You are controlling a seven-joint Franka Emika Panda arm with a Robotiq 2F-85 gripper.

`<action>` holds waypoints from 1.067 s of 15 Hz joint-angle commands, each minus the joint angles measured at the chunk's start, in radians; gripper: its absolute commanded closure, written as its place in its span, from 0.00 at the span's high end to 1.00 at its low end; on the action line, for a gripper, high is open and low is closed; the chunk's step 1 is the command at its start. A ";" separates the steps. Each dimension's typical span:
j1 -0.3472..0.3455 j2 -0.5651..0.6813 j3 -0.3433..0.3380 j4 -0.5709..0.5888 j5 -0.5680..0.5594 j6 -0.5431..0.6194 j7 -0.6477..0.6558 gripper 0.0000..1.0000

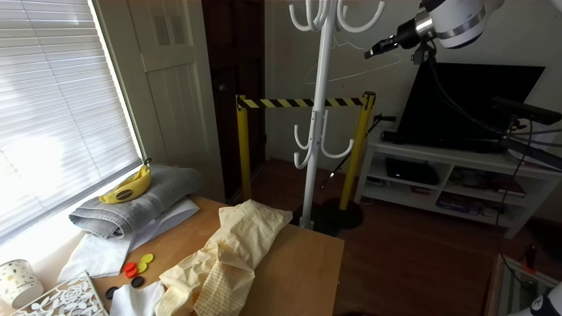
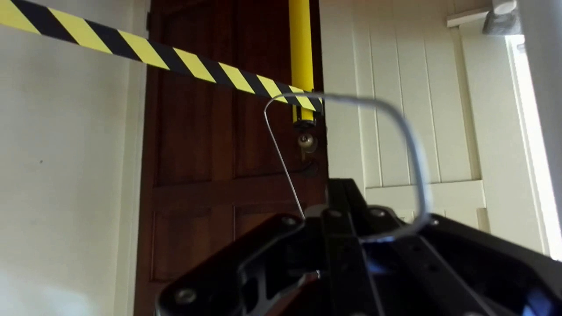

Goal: Move the hanger to the bottom hook on the stand.

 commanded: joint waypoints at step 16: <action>-0.132 -0.206 0.128 -0.476 -0.430 -0.024 0.360 0.00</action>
